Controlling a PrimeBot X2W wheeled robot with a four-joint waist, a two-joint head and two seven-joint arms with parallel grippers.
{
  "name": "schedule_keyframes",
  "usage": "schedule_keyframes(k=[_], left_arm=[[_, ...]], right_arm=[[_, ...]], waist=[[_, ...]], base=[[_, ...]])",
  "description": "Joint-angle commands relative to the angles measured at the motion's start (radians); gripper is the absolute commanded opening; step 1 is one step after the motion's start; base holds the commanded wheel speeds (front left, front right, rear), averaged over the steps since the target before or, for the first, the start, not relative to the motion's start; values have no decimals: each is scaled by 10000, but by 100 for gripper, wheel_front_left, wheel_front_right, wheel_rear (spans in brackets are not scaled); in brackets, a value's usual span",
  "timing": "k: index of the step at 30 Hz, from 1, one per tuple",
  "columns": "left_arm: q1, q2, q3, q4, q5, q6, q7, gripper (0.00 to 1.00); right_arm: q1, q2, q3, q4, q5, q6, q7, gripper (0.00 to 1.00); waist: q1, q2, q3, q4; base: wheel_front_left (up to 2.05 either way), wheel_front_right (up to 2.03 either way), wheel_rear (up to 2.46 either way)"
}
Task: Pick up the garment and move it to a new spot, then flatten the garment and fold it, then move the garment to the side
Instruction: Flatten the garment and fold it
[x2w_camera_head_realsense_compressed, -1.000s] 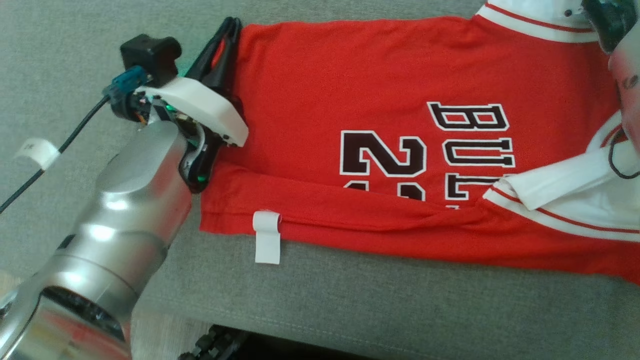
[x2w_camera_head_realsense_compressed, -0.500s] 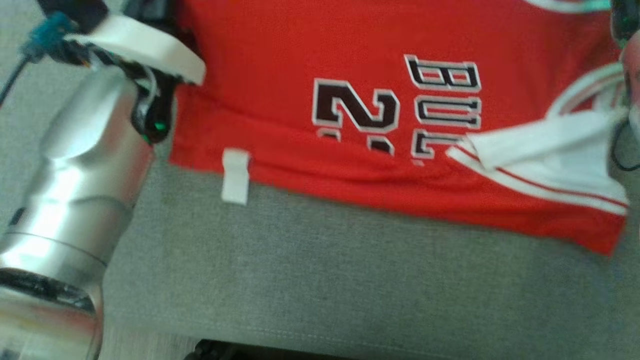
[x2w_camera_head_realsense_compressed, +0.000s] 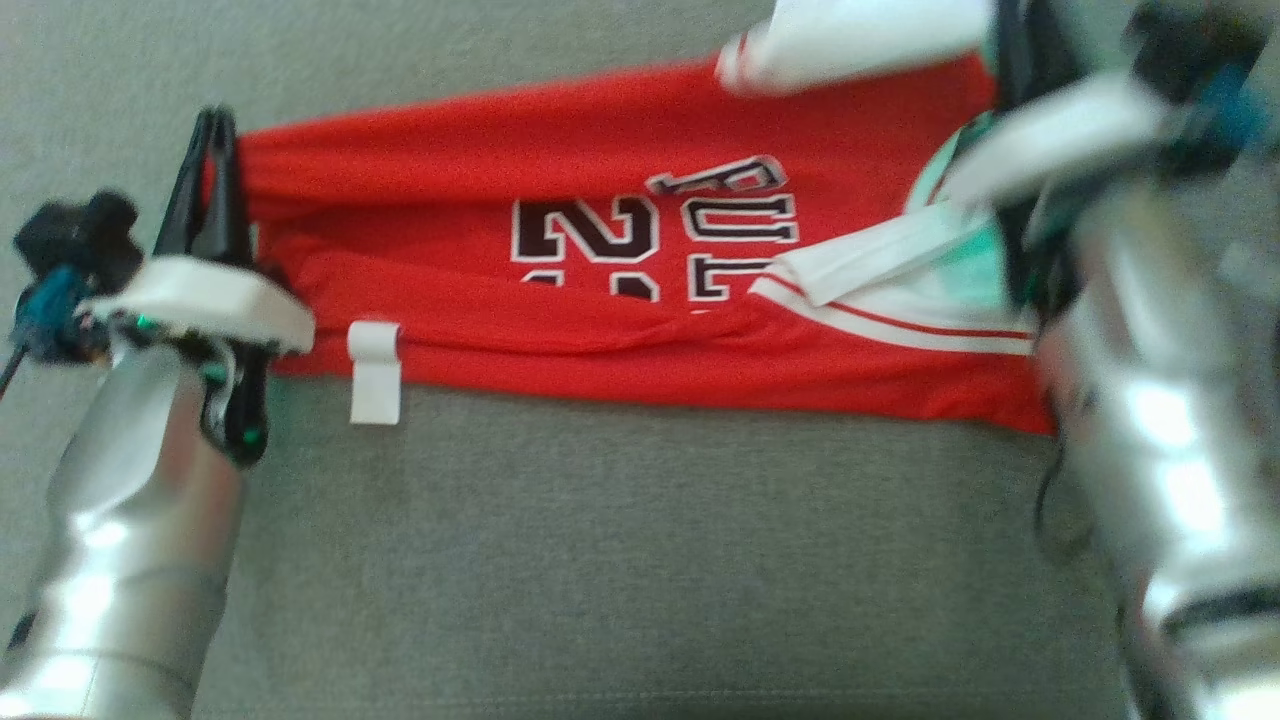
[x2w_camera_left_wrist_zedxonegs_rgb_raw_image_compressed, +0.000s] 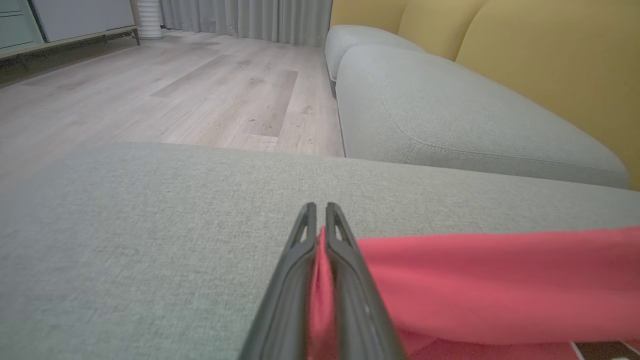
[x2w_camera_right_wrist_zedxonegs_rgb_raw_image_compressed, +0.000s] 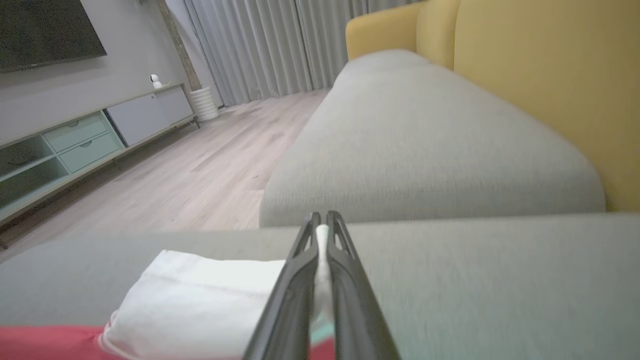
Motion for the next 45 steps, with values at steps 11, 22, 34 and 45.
schedule_keyframes(k=[11,22,34,45], left_arm=[[2267,209,2260,-137,1246,308,-50,100],[5128,-1217,4429,-2433,2854,681,-51,100],[7366,-2067,4637,-3966,3418,286,-51,100],[7077,-2076,3252,-4210,3021,388,-51,100]], right_arm=[[4252,112,1848,-2285,2751,65,-105,100],[6120,398,-164,-3557,1140,65,-106,100],[7841,517,-440,-3438,559,65,-106,100],[6086,519,-225,-2104,-14,65,-106,100]], waist=[[1,0,-1463,-1123],[1,0,-3105,-1019],[1,0,-4010,-796],[1,0,-3171,-227]], base=[[0,0,0],[0,0,0],[0,0,0],[0,0,0]])
